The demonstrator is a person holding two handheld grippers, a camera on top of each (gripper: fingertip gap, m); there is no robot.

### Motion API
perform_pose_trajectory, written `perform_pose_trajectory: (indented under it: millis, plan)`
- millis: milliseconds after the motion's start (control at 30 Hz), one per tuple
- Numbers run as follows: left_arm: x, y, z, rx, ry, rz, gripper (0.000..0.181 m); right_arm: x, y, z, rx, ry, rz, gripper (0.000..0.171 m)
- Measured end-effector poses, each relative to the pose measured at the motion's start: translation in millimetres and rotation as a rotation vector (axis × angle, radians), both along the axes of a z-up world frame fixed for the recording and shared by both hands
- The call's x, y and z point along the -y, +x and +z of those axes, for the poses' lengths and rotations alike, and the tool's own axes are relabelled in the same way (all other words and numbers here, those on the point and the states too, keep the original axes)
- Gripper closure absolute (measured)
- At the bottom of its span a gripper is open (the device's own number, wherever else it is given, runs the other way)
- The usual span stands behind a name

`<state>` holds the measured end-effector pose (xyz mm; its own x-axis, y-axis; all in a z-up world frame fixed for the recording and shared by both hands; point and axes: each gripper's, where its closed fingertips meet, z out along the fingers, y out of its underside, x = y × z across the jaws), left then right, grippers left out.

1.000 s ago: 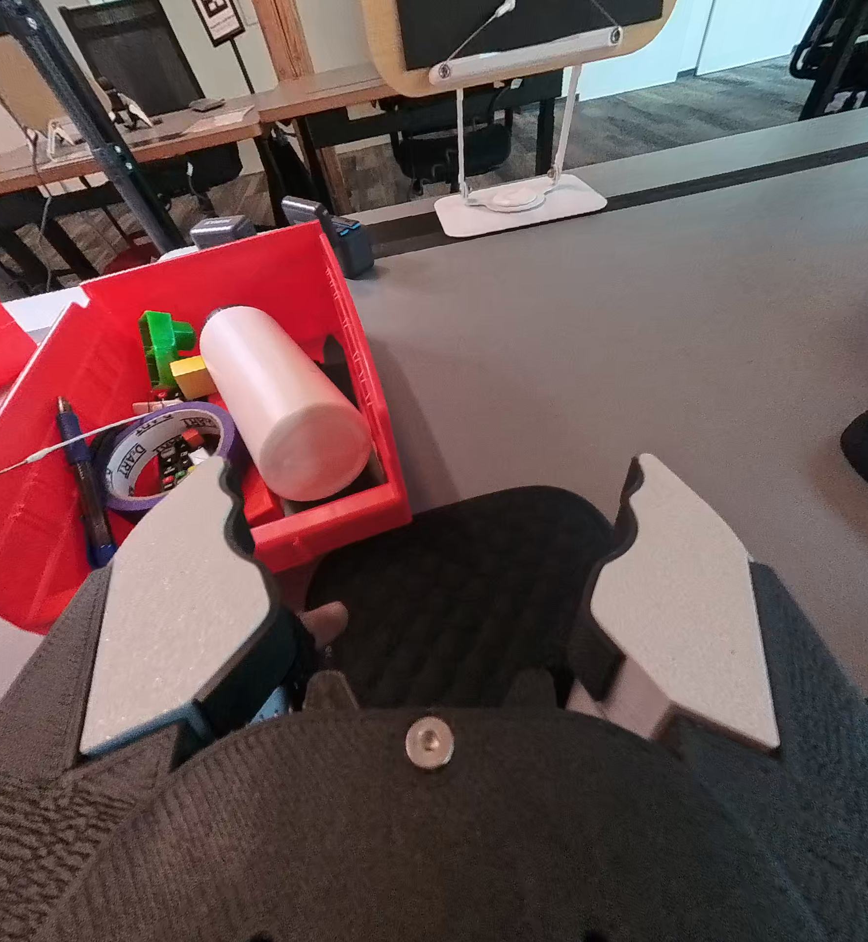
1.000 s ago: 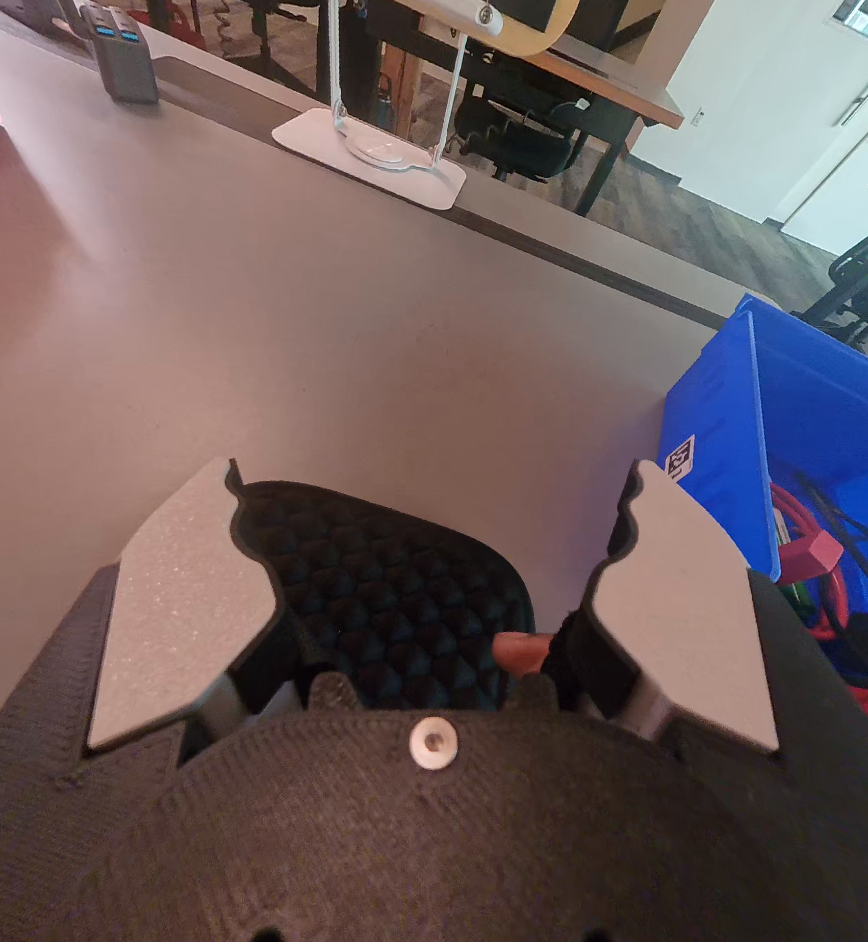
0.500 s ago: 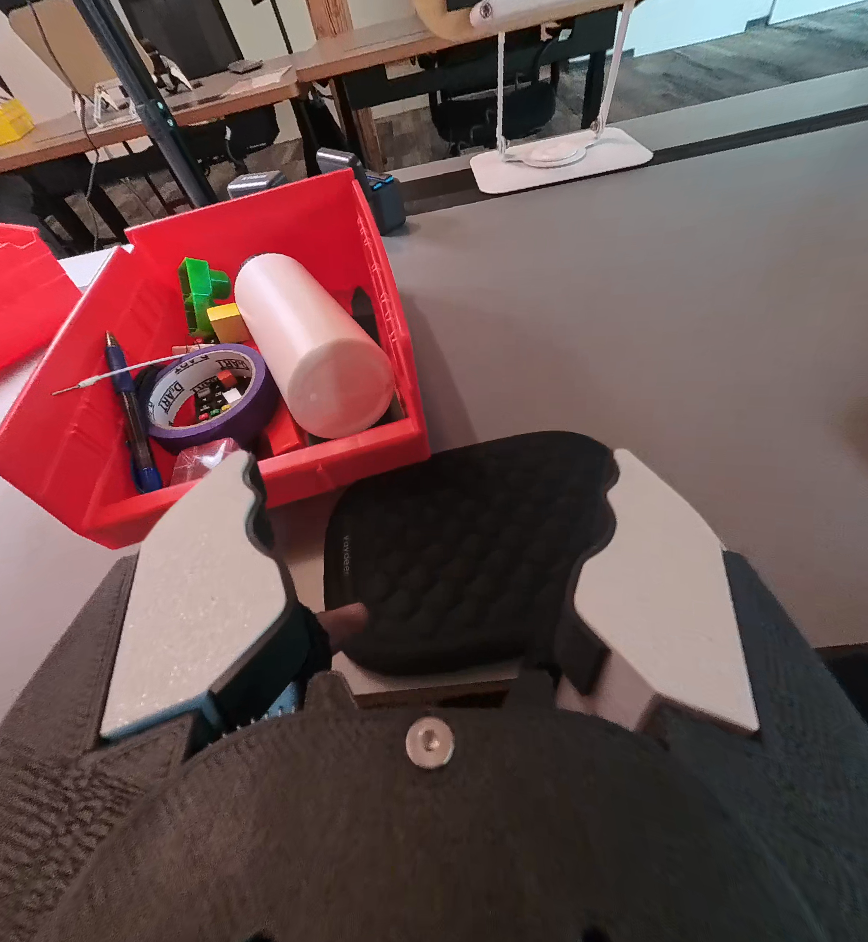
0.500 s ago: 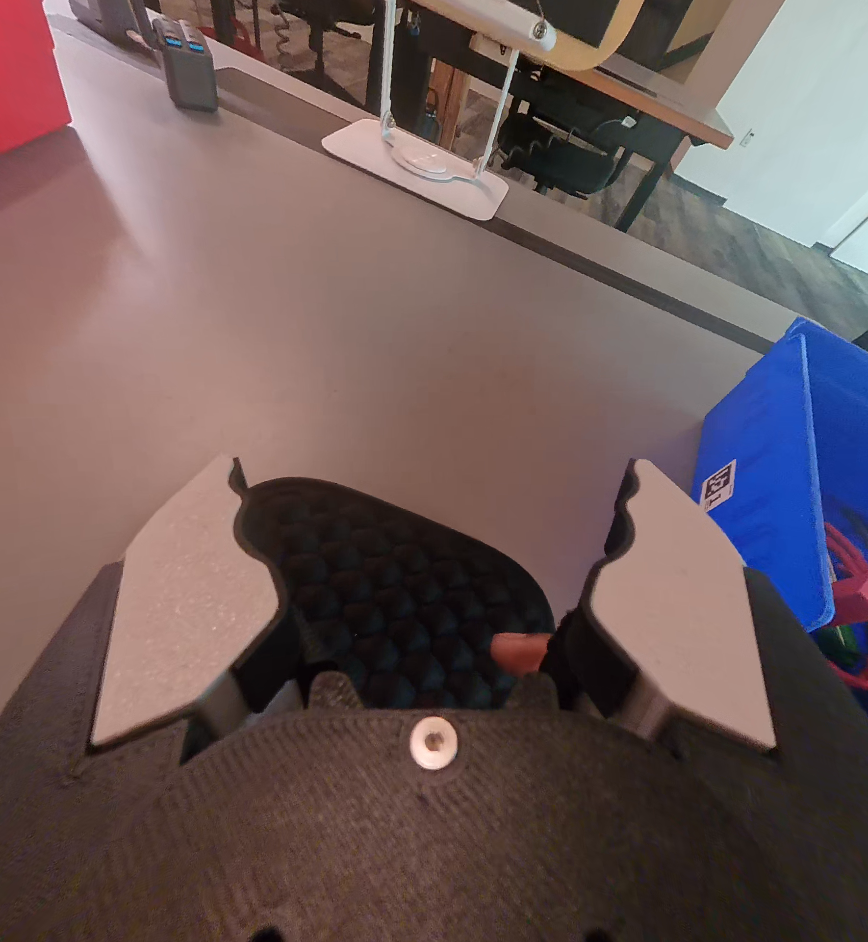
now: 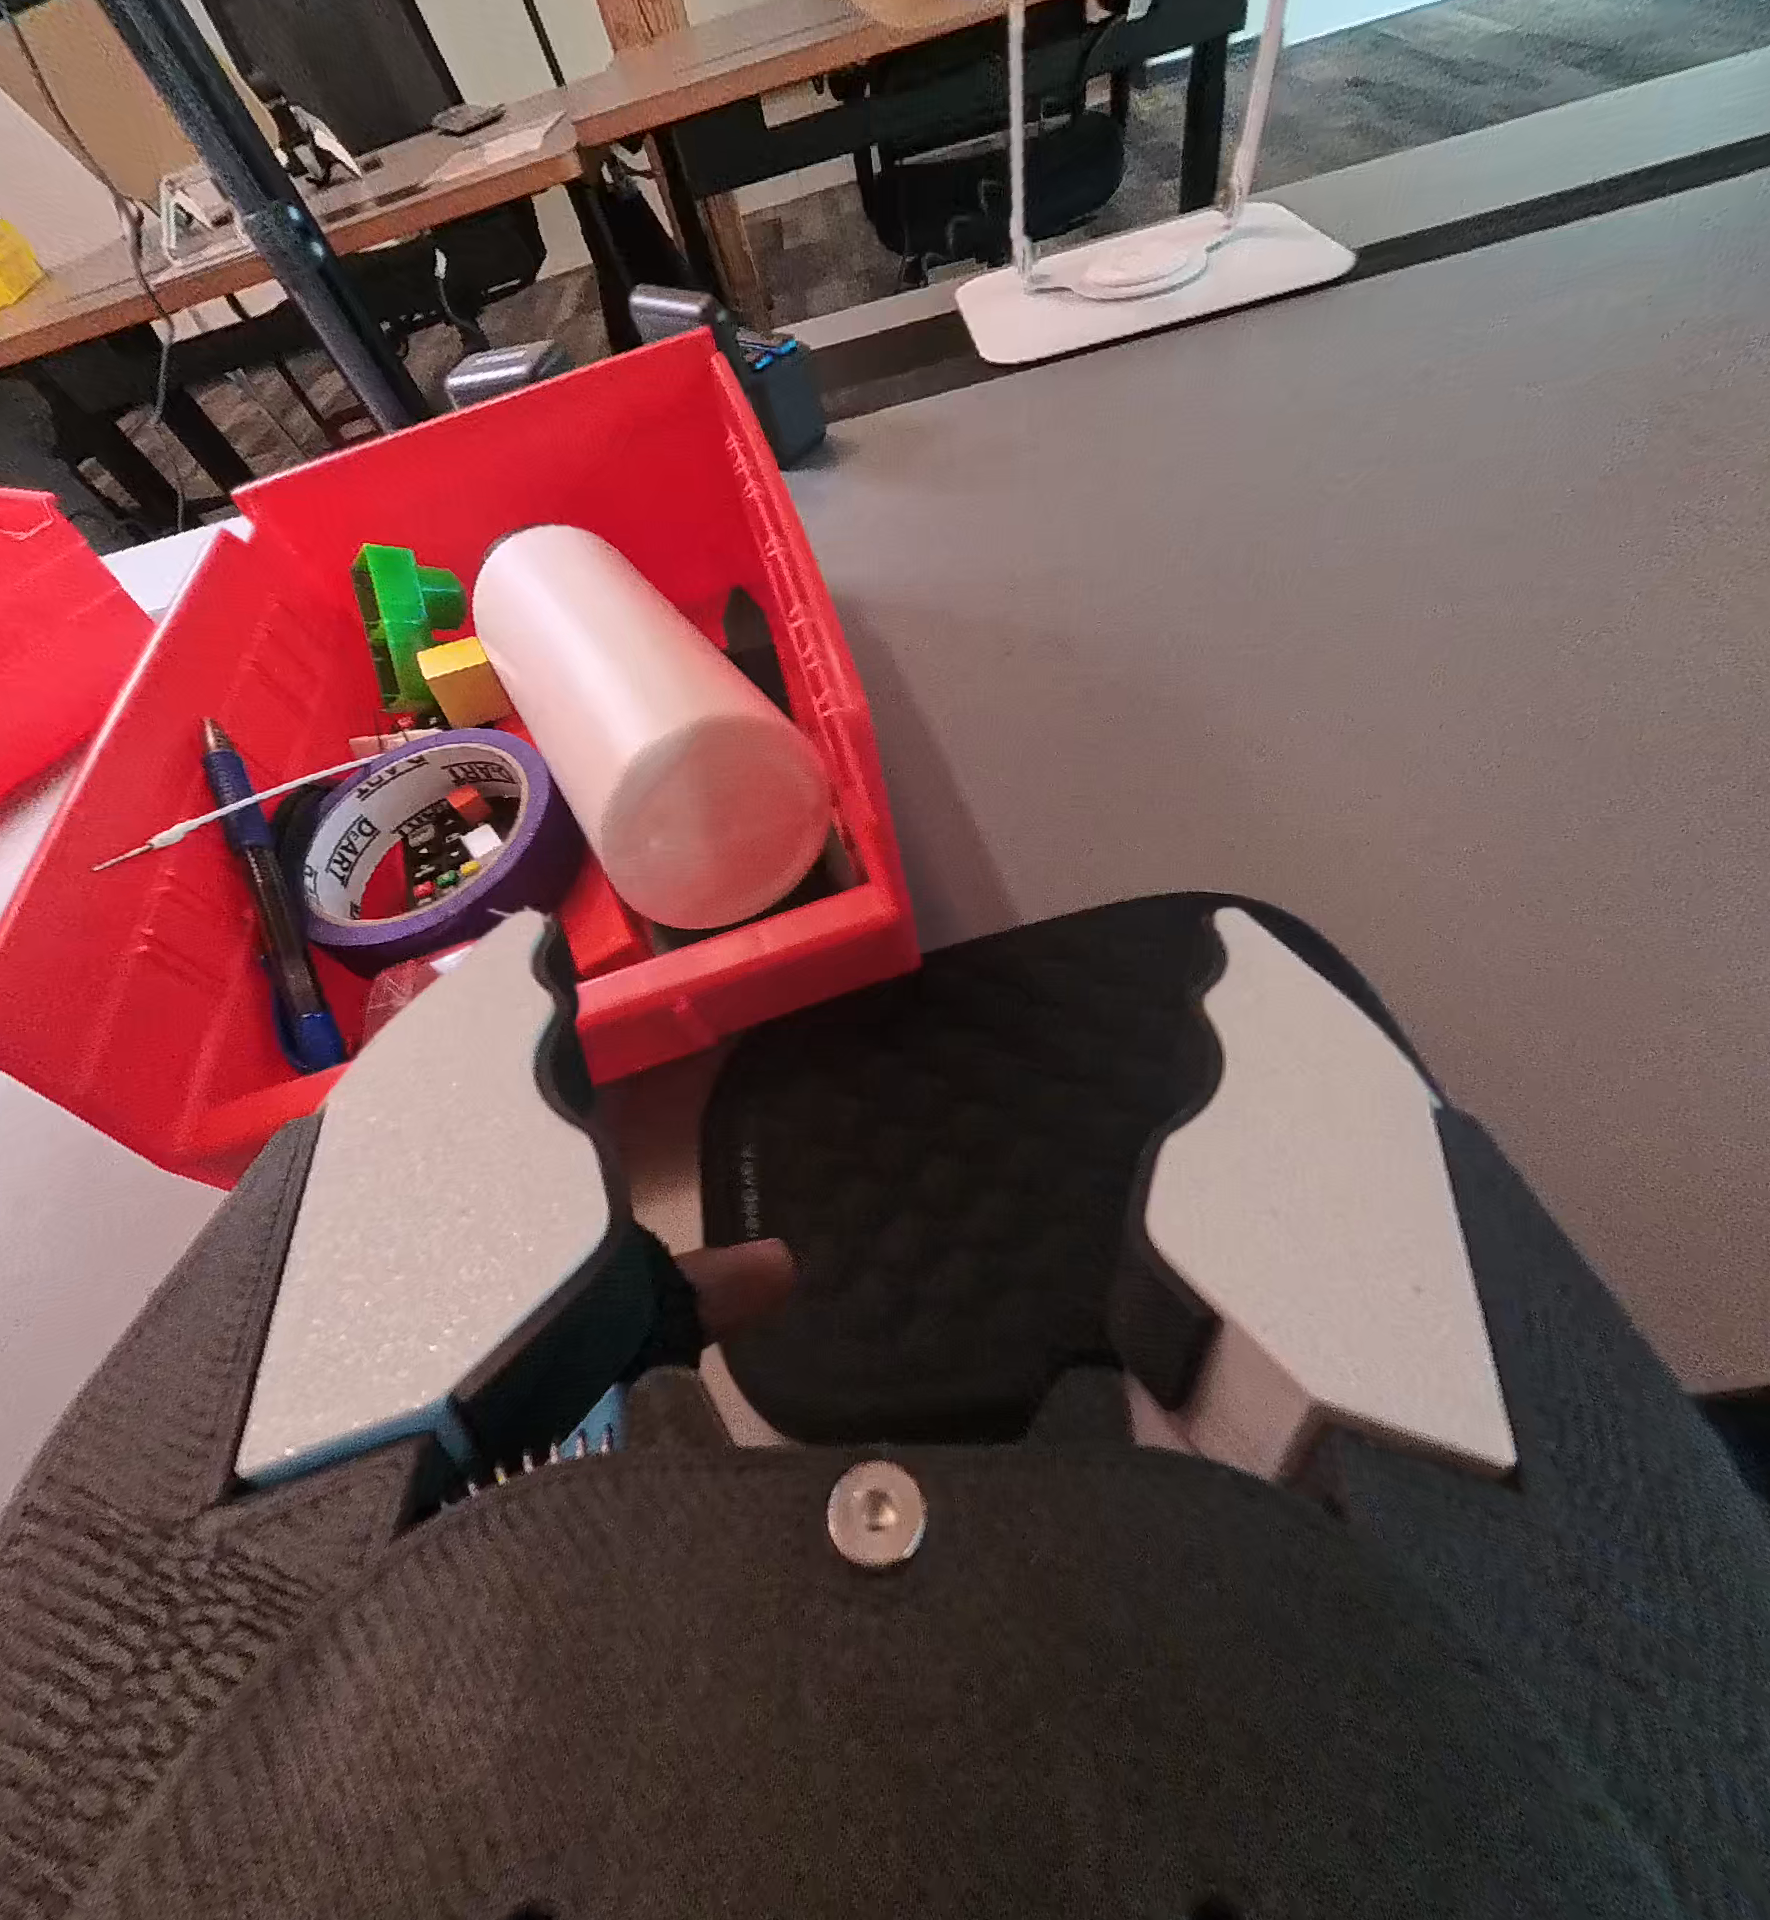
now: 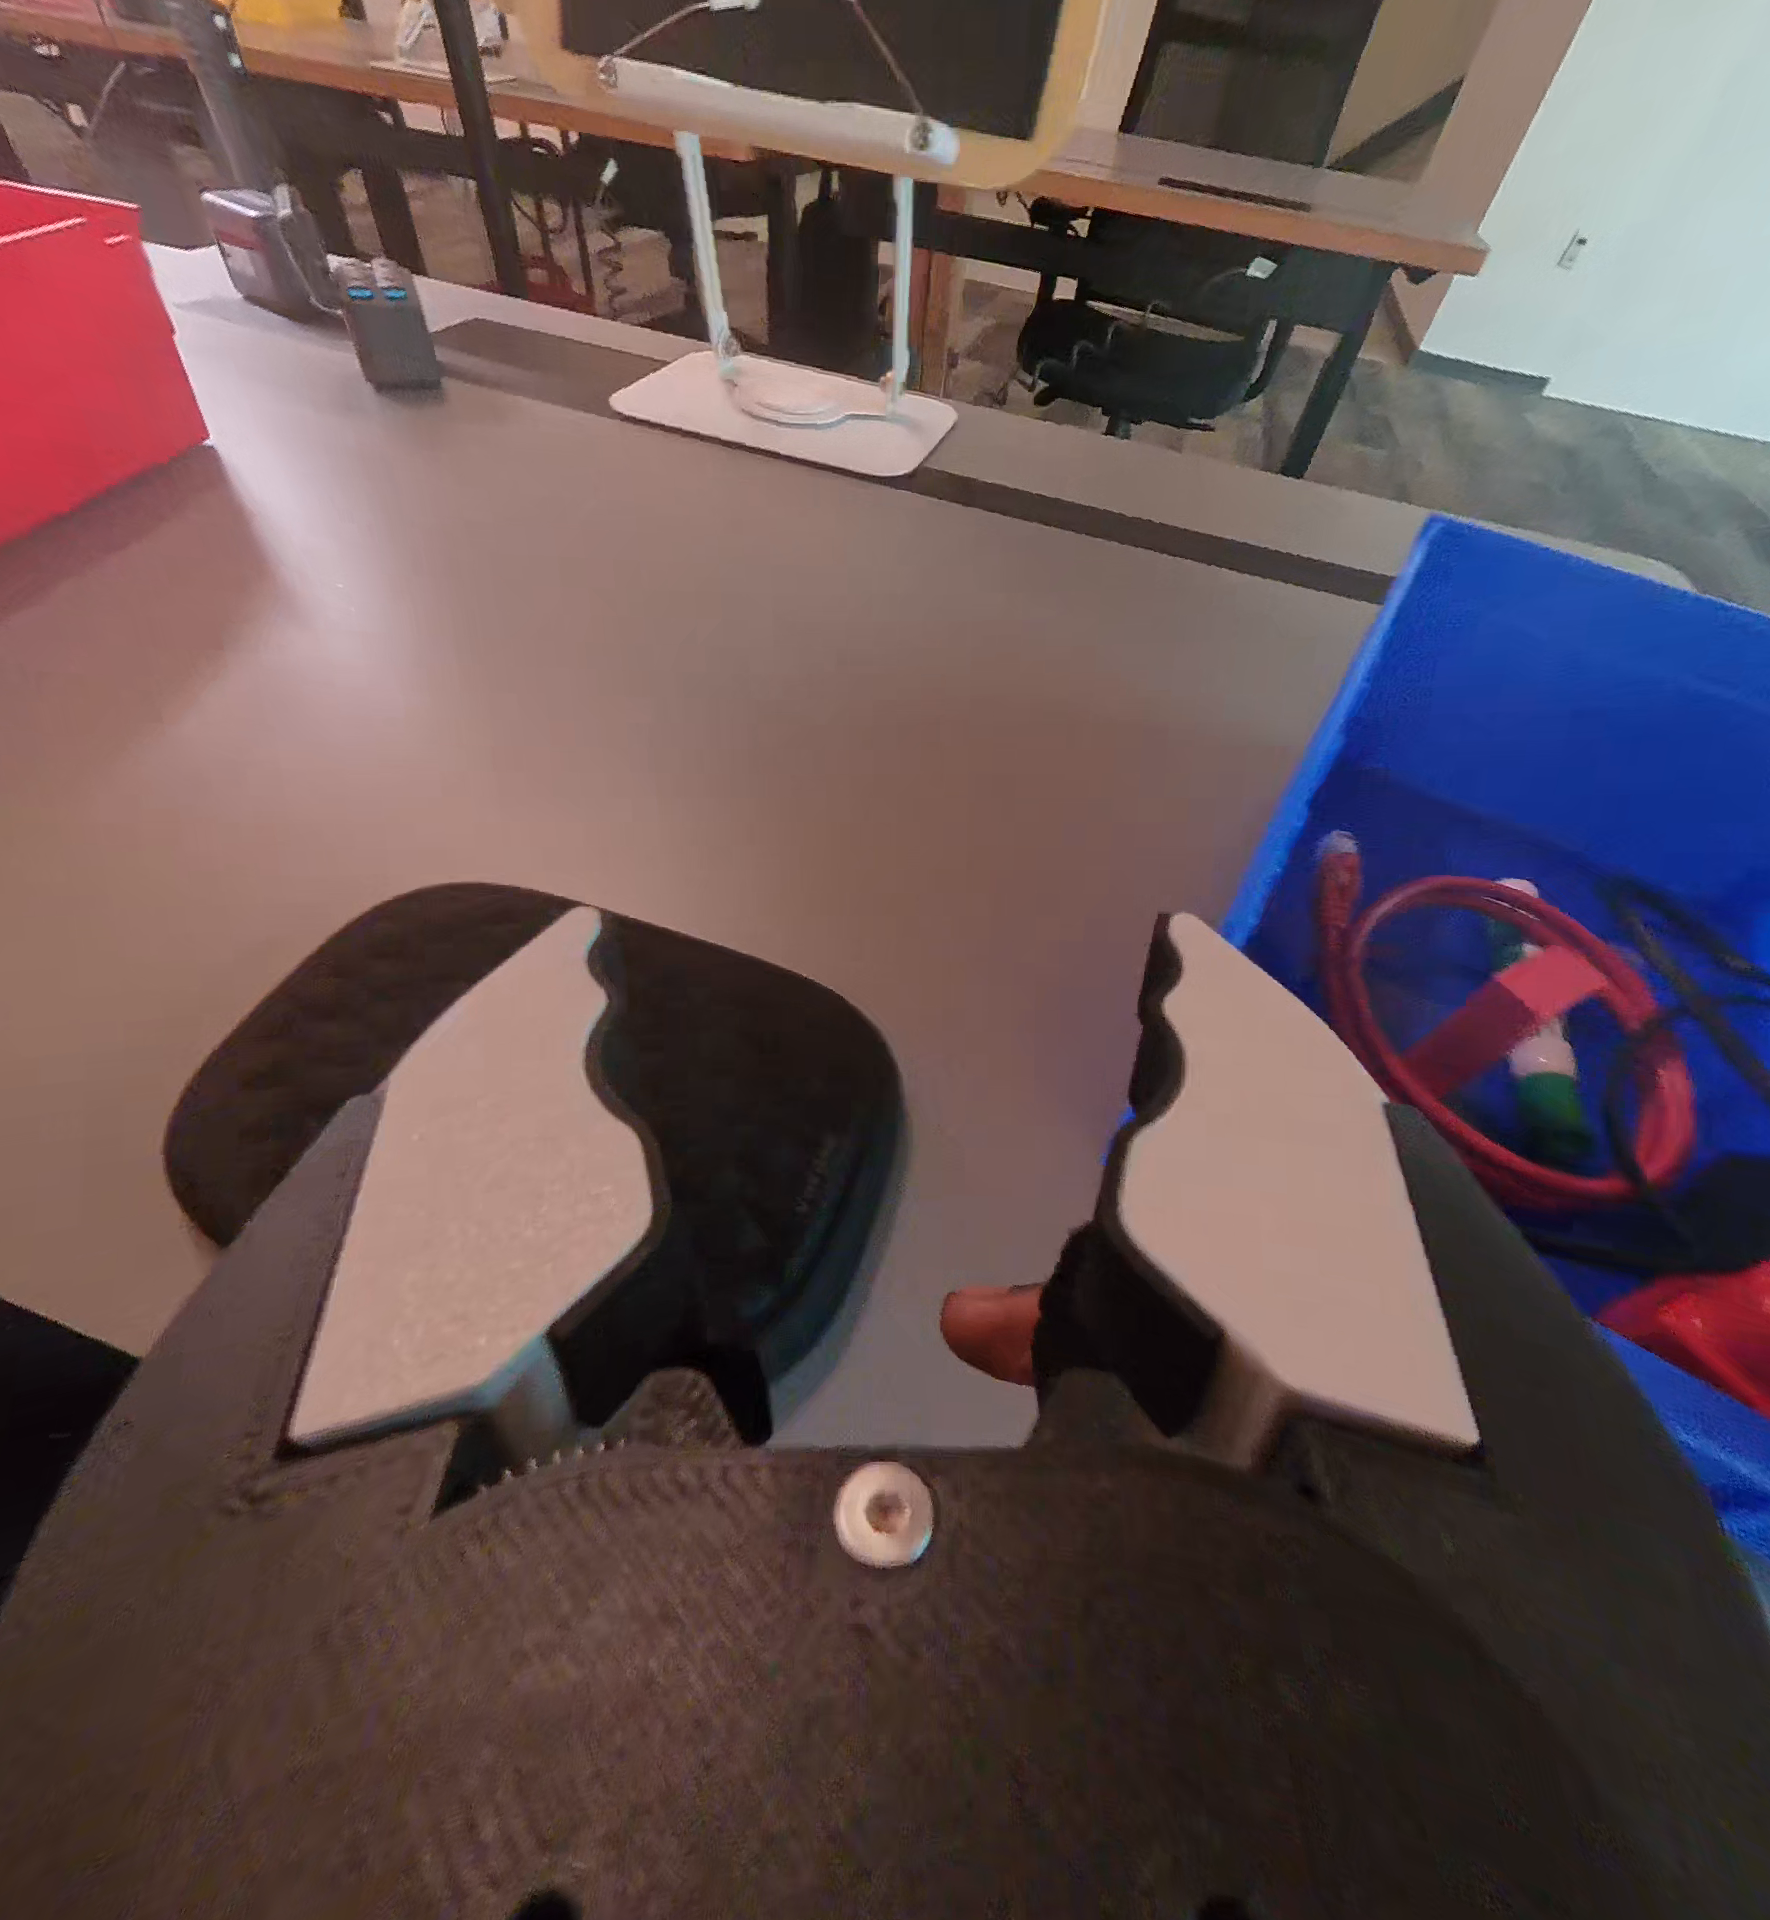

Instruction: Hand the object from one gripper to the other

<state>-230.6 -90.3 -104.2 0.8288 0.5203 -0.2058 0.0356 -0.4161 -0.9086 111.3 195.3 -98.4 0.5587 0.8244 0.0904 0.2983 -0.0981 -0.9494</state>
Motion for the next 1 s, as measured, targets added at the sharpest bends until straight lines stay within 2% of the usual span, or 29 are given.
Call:
perform_pose_trajectory:
  millis: [100, 267, 500, 733, 900, 1000]
  plan:
    - [3, -21, 1, 0.018, 0.012, -0.005, 0.082, -6, 15, -2, -0.019, -0.004, -0.008, 0.078]
    - [-1, -58, -8, 0.144, -0.019, -0.017, 0.088, -7, 24, -9, -0.029, -0.025, -0.026, 0.080]
    - [10, -106, -25, 0.152, -0.291, -0.047, 0.110, -7, 35, -9, -0.015, -0.005, -0.075, 0.081]
    - [15, -149, -56, 0.259, -0.601, -0.135, 0.131, -1, 35, -15, 0.016, -0.013, -0.079, 0.082]
    - [16, -160, -74, 0.313, -0.725, -0.178, 0.153, 2, 33, -14, 0.018, -0.010, -0.077, 0.082]
    - [15, -160, -74, 0.292, -0.736, -0.213, 0.155, 2, 34, -16, 0.028, -0.015, -0.080, 0.082]
